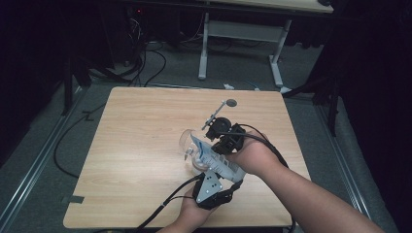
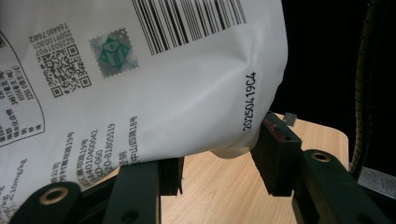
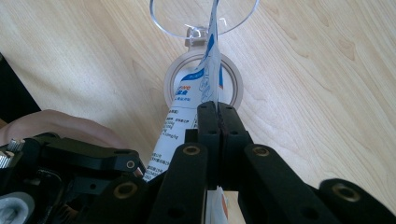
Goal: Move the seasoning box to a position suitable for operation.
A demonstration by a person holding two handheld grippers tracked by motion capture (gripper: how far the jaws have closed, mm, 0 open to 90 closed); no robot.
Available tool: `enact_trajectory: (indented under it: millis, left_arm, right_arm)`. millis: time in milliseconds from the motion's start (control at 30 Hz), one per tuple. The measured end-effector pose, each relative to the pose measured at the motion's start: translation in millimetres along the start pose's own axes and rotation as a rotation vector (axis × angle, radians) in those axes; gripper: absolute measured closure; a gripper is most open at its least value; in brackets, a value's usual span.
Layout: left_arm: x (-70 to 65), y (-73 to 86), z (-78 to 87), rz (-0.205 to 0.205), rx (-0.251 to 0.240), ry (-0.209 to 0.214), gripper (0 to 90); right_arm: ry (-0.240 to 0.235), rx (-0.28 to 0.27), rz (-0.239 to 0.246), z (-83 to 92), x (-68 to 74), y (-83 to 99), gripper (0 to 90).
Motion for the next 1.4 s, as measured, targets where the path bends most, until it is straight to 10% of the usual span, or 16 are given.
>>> enact_trajectory:
  millis: [1400]
  left_arm:
    - [0.1, -1.5, 1.1, -0.001, -0.01, 0.001, 56.9]
  right_arm:
    - [0.005, 0.0, 0.006, -1.5, 1.6, -2.2, 89.9]
Point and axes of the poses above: each handheld gripper's, and its own axes: z roughly backward along the jaws, y roughly out of its underside, x roughly to its left, the point moved 8 cm from there along -z, roughly forward along the jaws, and after that the axes turned 12 degrees about -z, right-handed, at the moved point
